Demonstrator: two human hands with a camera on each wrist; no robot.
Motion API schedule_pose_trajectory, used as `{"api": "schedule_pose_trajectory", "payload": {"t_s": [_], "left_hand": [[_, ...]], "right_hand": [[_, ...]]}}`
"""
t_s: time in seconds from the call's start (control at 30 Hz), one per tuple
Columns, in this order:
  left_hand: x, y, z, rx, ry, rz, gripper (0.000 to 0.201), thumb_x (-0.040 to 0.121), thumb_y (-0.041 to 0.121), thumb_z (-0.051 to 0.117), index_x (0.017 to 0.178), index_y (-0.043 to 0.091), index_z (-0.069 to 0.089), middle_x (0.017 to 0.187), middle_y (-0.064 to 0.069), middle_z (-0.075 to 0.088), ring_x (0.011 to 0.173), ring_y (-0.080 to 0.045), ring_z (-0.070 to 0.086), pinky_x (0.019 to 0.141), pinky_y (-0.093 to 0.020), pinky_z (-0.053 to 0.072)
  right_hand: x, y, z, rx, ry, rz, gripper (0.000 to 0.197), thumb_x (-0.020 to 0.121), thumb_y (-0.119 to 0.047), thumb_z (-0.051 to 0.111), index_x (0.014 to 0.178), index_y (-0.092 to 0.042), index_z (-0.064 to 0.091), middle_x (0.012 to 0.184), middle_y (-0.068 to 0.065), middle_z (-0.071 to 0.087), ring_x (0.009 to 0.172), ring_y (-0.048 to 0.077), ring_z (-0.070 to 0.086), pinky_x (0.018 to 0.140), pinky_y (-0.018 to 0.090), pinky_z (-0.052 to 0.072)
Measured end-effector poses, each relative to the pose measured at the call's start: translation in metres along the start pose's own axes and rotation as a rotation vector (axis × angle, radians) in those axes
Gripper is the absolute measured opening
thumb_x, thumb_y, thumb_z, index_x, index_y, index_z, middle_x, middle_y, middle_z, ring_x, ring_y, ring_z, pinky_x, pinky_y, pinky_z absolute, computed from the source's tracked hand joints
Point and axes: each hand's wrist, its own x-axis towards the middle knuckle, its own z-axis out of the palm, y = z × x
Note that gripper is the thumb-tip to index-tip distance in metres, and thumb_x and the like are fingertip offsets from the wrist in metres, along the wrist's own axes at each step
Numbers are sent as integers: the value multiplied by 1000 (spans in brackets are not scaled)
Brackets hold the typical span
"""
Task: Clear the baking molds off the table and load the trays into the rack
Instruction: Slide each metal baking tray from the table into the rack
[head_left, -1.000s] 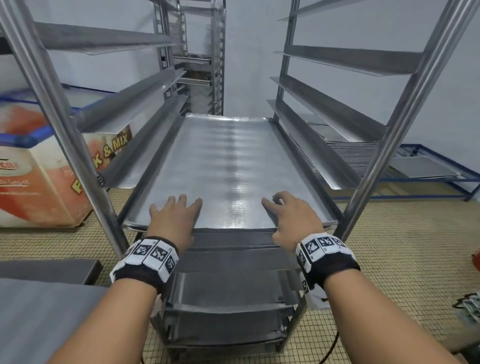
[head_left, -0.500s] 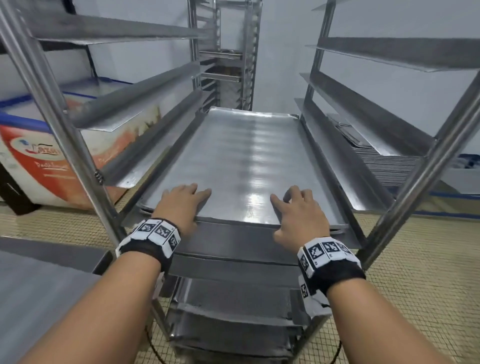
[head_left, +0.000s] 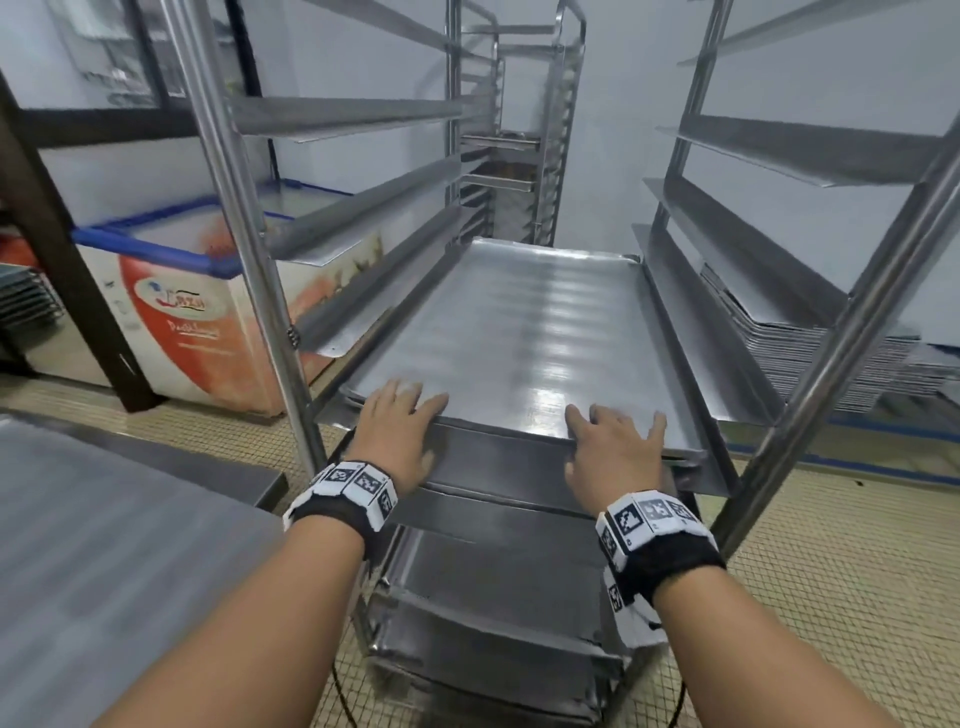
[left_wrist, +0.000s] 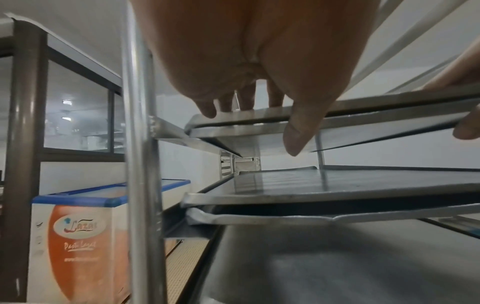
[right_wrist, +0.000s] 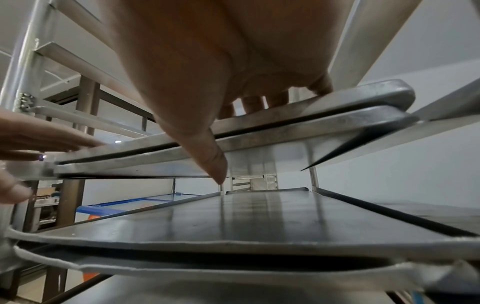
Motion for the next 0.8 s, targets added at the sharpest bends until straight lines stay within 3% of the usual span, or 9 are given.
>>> {"api": "schedule_pose_trajectory", "payload": {"t_s": [0.1,0.17,0.23,0.3,0.37,0.47,0.57,0.7,0.8], "left_hand": [[-23,-12,-7,-91,-52,-2,82,89,28,62,157,30,16,165,-5,8,153,-29,2,123,-42,9],[-41,-23,-9,-122,-99,-10,84,91,29,61,158,31,10,166,-3,-1,153,-29,-3,123,-45,13],[-61,-37,-10,-107,-122,-48,82,91,34,59,158,33,12,166,-3,2,153,-30,1,123,-46,17],[-80,-58,-8,-108,-137,-103,78,89,38,58,156,32,18,164,-5,17,151,-32,12,120,-47,24],[-102,-82,-3,-167,-190,-199,74,88,39,58,154,32,24,160,-5,28,149,-34,18,117,-50,30],[-143,-119,11,-222,-285,-364,73,91,45,54,155,34,22,161,-5,27,150,-34,18,118,-51,28],[-184,-150,29,-204,-333,-515,72,93,50,51,156,32,20,162,-5,26,151,-33,15,118,-50,26],[-241,-178,61,-273,-374,-787,67,95,51,46,155,27,26,162,-6,24,151,-34,12,118,-49,23],[-287,-181,96,-335,-431,-1020,71,96,57,42,157,29,18,166,-9,7,152,-35,3,119,-54,18]], "right_hand": [[-9,-8,-6,8,-49,42,60,86,-38,58,141,-31,35,140,0,45,136,23,36,111,66,10],[-17,-18,-11,10,-39,65,54,86,-40,57,136,-30,41,136,1,50,132,25,41,113,60,16],[-28,-30,-16,22,-2,70,47,85,-39,55,129,-27,49,127,3,56,124,26,47,113,51,26],[-39,-45,-19,45,34,63,49,83,-37,56,130,-23,49,129,6,54,124,27,45,109,44,32],[-50,-65,-20,75,32,44,61,84,-39,58,140,-24,40,140,9,44,133,29,36,111,43,31],[-61,-103,-18,138,-18,-30,69,86,-40,58,148,-26,30,152,14,30,143,32,26,115,44,28],[-67,-145,-10,195,-79,-138,68,90,-40,56,150,-26,29,156,13,27,146,33,22,118,45,25],[-74,-210,8,275,-156,-322,60,91,-47,55,144,-25,39,151,11,38,142,31,31,116,44,30],[-81,-254,23,301,-195,-460,52,89,-48,57,135,-25,49,136,7,52,130,28,44,105,42,43]]}}
